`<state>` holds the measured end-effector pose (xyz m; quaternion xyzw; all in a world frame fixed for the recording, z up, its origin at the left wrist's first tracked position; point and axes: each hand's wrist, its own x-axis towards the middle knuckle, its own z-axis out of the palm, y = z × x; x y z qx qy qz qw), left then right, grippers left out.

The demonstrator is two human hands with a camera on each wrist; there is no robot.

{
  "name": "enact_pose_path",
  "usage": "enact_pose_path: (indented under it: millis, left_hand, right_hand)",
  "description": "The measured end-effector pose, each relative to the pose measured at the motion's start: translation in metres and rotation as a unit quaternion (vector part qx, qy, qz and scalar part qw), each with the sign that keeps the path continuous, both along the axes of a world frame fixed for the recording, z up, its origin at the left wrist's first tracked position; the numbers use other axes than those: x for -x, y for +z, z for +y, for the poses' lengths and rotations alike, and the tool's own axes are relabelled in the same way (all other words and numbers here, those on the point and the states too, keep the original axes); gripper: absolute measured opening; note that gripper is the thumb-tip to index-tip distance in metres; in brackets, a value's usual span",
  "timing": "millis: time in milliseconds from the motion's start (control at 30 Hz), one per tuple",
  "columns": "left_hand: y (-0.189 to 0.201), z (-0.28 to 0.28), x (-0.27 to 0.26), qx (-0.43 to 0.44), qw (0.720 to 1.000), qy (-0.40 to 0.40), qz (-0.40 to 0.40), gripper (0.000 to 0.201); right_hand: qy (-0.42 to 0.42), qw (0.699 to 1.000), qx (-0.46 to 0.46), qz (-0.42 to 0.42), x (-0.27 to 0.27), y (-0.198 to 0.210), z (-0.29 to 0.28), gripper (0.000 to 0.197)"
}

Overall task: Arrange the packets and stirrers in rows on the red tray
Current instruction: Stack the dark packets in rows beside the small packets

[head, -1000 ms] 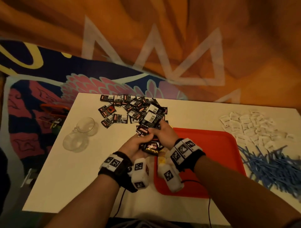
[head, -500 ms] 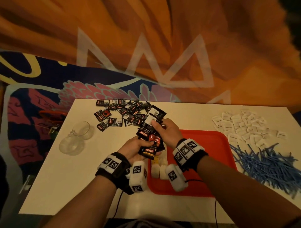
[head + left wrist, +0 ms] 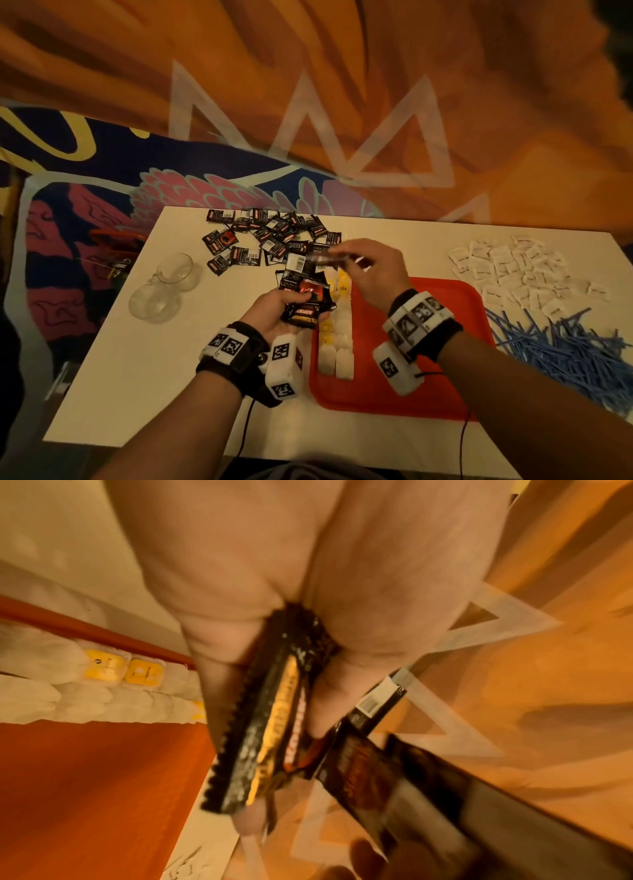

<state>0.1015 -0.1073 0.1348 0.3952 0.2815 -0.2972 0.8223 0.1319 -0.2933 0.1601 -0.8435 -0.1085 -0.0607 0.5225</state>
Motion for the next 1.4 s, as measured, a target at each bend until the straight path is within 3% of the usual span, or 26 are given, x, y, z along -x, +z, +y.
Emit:
enact_pose_path:
  millis: [67,167,400,500,633,700,767,833,900,967,1167,1300,1400]
  left_hand:
    - [0.002,-0.001,-0.001,0.016,0.999,0.039,0.0,0.045]
    - [0.005,0.0,-0.004,0.03,0.997,0.065,0.015,0.043]
    - [0.017,-0.005,-0.007,0.071,0.993,0.097,-0.016,0.037]
    - [0.017,-0.009,-0.009,0.066,0.996,0.064,-0.023,0.031]
    - [0.015,-0.018,-0.012,0.029,0.998,0.049,-0.026,0.034]
    - [0.014,-0.024,-0.012,0.018,0.998,0.046,-0.034,0.04]
    - [0.014,-0.031,-0.01,0.006,0.998,0.037,-0.052,0.038]
    - [0.012,-0.037,-0.009,-0.011,0.997,0.034,-0.069,0.028]
    - [0.009,-0.042,-0.01,-0.029,0.995,0.044,-0.08,0.035]
    - [0.006,-0.048,-0.011,-0.032,0.994,0.053,-0.086,0.045]
    - [-0.006,-0.059,-0.017,-0.075,0.99,0.061,-0.1,0.044]
    - [-0.018,-0.069,-0.021,-0.135,0.981,0.073,-0.123,0.027]
    - [-0.027,-0.073,-0.023,-0.164,0.977,0.071,-0.113,0.027]
  right_hand:
    - [0.099,0.985,0.122,-0.067,0.008,-0.004,0.001,0.026]
    - [0.172,0.953,0.201,-0.146,0.013,-0.011,0.003,0.023]
    - [0.165,0.93,0.264,-0.196,0.013,-0.011,0.005,0.027]
    - [0.158,0.93,0.279,-0.18,0.015,-0.008,0.002,0.034]
    - [0.139,0.964,0.219,-0.054,0.016,-0.007,-0.006,0.031]
    - [0.084,0.984,0.155,0.018,0.016,-0.005,-0.005,0.021]
    - [0.005,0.991,0.108,0.074,0.013,-0.007,-0.004,0.035]
    - [-0.042,0.986,0.064,0.147,0.01,-0.01,-0.005,0.051]
    - [-0.052,0.976,0.013,0.213,0.008,-0.015,-0.01,0.055]
    - [-0.052,0.97,-0.009,0.236,0.006,-0.019,-0.016,0.044]
    - [-0.061,0.955,-0.085,0.277,0.0,-0.038,-0.037,0.023]
    - [-0.101,0.931,-0.185,0.298,-0.001,-0.04,-0.052,0.017]
    - [-0.12,0.924,-0.194,0.307,-0.006,-0.047,-0.062,0.014]
